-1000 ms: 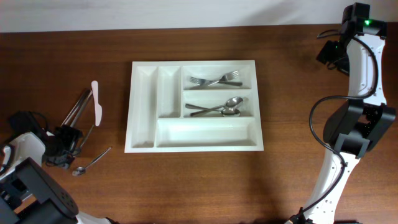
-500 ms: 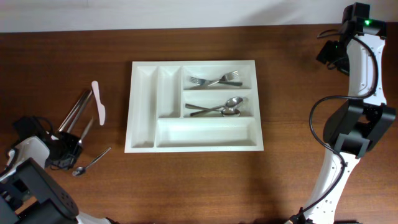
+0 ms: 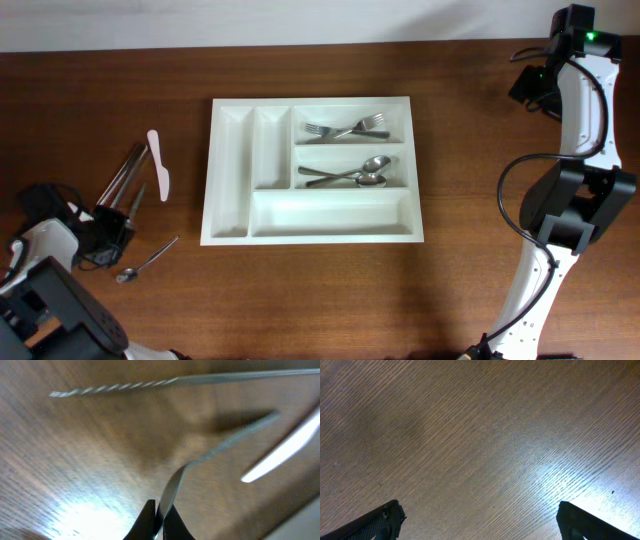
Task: Pack container
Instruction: 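Close the left gripper on a silver spoon and lift it, then carry the spoon into the left tray compartment and release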
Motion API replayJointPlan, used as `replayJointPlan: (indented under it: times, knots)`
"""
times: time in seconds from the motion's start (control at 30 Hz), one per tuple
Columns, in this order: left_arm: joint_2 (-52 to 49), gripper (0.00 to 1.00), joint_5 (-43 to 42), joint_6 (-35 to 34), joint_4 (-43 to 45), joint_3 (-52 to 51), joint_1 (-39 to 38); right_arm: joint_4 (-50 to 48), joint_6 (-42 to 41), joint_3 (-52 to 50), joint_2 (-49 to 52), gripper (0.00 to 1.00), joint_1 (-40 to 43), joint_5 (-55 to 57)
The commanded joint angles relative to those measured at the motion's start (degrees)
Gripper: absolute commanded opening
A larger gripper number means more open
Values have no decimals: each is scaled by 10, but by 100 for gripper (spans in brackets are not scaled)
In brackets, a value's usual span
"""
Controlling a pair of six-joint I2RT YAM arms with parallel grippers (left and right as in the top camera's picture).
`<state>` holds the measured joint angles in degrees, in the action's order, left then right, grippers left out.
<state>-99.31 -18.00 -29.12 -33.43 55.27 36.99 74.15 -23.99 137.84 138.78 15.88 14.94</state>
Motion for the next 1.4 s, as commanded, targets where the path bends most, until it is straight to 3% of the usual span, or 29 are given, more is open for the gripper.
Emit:
replayJointPlan:
  times: [0.0, 0.2, 0.37, 0.43, 0.6, 0.8, 0.93, 1.0, 1.17, 1.2, 1.37]
  knots:
    - [61, 2, -38, 21, -4, 38, 1, 0, 0, 11, -30, 99, -1, 1]
    - [181, 2, -59, 28, -7, 54, 1, 0, 0, 11, -30, 99, -1, 1]
    - [238, 2, -116, 75, -26, 54, -10, 0, 0, 11, -30, 99, -1, 1]
    - [240, 2, -158, 126, -37, 54, -50, 0, 0, 11, -30, 99, -1, 1]
    - [240, 2, -159, 208, -59, 54, -144, 0, 0, 11, -30, 99, -1, 1]
    - [240, 2, -159, 366, -103, 54, -276, 0, 0, 11, -30, 99, -1, 1]
    - [240, 2, -149, 410, -123, 54, -326, 0, 0, 11, -30, 99, -1, 1]
    - [239, 2, -129, 392, -119, 54, -336, 0, 0, 11, -30, 99, -1, 1]
    - [218, 2, 76, 162, -81, 54, -336, 0, 0, 11, -30, 99, -1, 1]
    - [203, 2, 107, 81, -58, 54, -336, 0, 0, 11, -30, 99, -1, 1]
    - [132, 2, 108, -58, 25, 54, -358, 0, 0, 11, -30, 99, -1, 1]
